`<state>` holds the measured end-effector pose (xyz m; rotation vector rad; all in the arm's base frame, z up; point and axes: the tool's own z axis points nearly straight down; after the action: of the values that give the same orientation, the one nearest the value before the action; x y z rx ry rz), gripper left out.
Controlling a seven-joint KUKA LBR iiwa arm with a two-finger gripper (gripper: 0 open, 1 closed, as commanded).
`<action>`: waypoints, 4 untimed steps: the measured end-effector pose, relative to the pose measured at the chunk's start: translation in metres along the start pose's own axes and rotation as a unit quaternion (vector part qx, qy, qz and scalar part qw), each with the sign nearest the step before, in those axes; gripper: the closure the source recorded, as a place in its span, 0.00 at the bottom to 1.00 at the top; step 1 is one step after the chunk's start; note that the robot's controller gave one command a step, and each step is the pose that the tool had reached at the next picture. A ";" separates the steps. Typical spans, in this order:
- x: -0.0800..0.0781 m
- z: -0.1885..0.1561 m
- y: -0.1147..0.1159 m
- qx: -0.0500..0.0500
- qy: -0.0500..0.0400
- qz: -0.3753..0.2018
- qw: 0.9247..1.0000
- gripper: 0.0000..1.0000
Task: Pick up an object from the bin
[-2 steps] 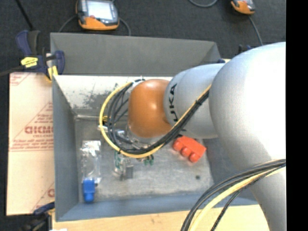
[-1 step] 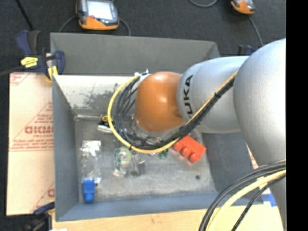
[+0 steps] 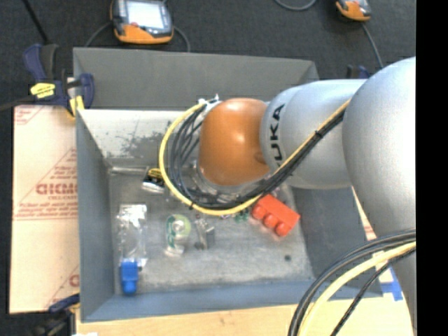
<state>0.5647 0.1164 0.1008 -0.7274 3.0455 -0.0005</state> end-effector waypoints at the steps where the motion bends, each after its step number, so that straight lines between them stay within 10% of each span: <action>1: -0.005 0.031 0.010 -0.002 0.005 0.032 0.999 0.00; 2: -0.006 0.031 0.010 -0.002 0.003 0.033 0.999 0.00; 3: -0.006 0.030 0.009 -0.002 0.003 0.035 0.999 1.00; 4: -0.009 -0.039 0.008 0.000 0.000 0.037 0.999 1.00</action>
Offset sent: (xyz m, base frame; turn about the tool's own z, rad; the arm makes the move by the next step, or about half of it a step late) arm -0.0005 0.0115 -0.0308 0.0647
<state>0.5685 0.1270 0.1395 -0.6130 3.0713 -0.0008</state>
